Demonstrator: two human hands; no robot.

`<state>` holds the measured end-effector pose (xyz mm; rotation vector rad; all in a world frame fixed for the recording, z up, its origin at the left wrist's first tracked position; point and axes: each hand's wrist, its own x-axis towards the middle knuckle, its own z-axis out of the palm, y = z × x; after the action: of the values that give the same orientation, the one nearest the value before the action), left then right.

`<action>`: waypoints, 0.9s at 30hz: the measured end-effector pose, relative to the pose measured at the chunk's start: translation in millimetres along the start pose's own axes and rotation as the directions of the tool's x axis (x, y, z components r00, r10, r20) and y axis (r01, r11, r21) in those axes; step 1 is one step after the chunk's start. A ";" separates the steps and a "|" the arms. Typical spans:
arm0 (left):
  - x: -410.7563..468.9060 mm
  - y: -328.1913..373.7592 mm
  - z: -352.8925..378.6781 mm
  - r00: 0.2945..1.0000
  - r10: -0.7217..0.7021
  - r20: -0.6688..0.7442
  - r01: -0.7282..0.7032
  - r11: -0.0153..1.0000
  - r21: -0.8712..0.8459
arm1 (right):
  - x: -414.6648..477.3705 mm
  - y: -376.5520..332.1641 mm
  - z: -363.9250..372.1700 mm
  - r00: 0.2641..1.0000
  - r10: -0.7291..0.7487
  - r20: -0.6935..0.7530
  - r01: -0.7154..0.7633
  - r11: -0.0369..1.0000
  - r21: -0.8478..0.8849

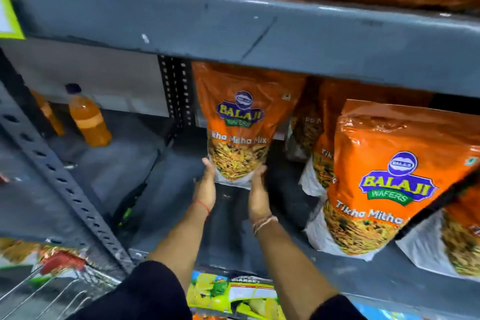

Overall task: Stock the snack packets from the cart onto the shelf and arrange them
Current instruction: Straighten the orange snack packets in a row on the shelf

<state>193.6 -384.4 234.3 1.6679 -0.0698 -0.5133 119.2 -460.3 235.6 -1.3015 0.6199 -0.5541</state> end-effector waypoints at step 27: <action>-147.9 -48.3 98.4 0.945 0.253 0.207 -0.213 0.957 -0.197 | -121.0 -1.2 -144.1 0.704 -0.516 -0.488 0.378 0.854 -0.357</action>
<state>12.8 -417.7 223.9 1.4027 -0.3808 -0.5147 -67.9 -478.5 227.8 -1.5258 0.8801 -1.3552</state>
